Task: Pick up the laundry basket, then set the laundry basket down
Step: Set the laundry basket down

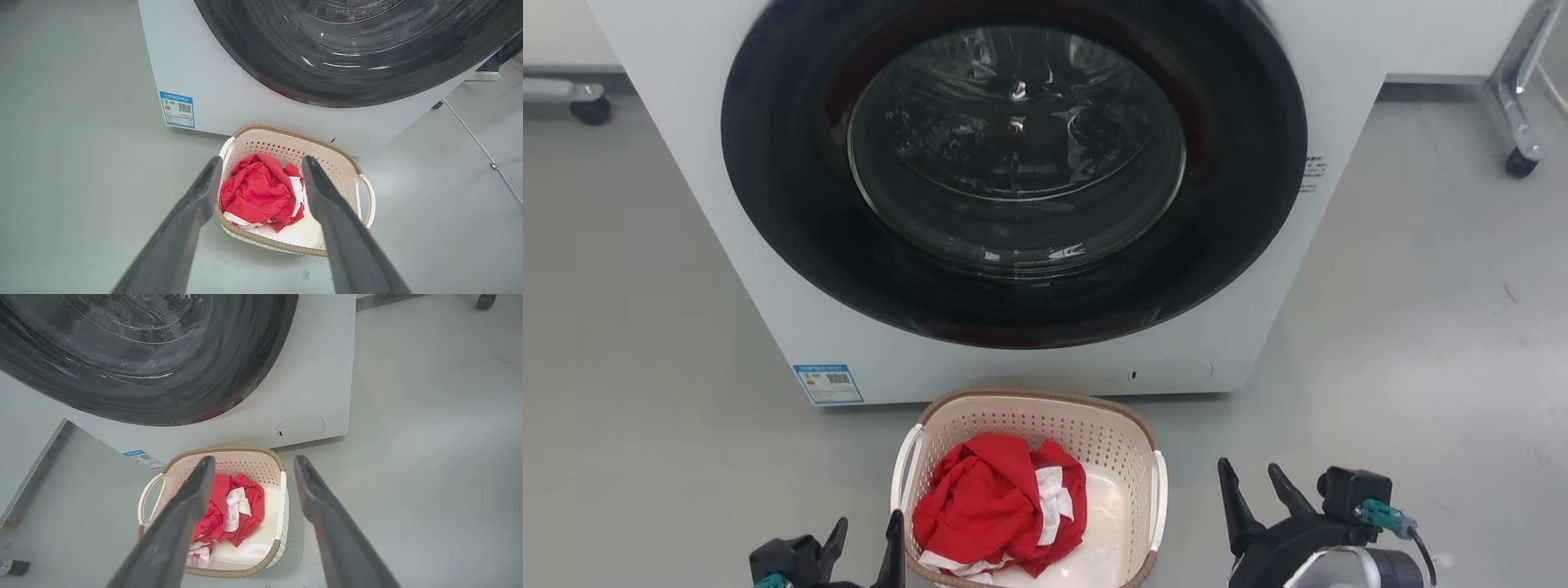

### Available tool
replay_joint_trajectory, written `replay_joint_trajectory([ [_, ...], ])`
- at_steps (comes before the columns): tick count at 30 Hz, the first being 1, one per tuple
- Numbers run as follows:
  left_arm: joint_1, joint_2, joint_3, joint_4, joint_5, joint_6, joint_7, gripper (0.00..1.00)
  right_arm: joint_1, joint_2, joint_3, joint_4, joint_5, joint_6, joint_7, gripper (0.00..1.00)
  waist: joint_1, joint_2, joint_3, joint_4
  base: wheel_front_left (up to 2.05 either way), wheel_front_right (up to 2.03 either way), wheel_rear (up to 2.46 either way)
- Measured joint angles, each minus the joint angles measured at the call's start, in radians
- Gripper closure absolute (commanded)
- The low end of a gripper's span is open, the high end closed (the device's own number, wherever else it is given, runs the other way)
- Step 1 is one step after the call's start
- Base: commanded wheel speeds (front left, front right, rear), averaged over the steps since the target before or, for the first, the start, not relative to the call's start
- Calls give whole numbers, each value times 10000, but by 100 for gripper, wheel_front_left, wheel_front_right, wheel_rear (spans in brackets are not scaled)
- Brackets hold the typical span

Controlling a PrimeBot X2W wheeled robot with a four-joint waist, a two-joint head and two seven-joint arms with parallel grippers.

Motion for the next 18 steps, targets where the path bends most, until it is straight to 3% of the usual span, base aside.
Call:
replay_joint_trajectory([
  [18, 2708, 67, 1536, -3758, 1927, 255, -2, 0, 3677, -4, -3060, -3745, -3056, -13, -2, 0, 0, 1, -1388, -411, 0, 0, 0],
])
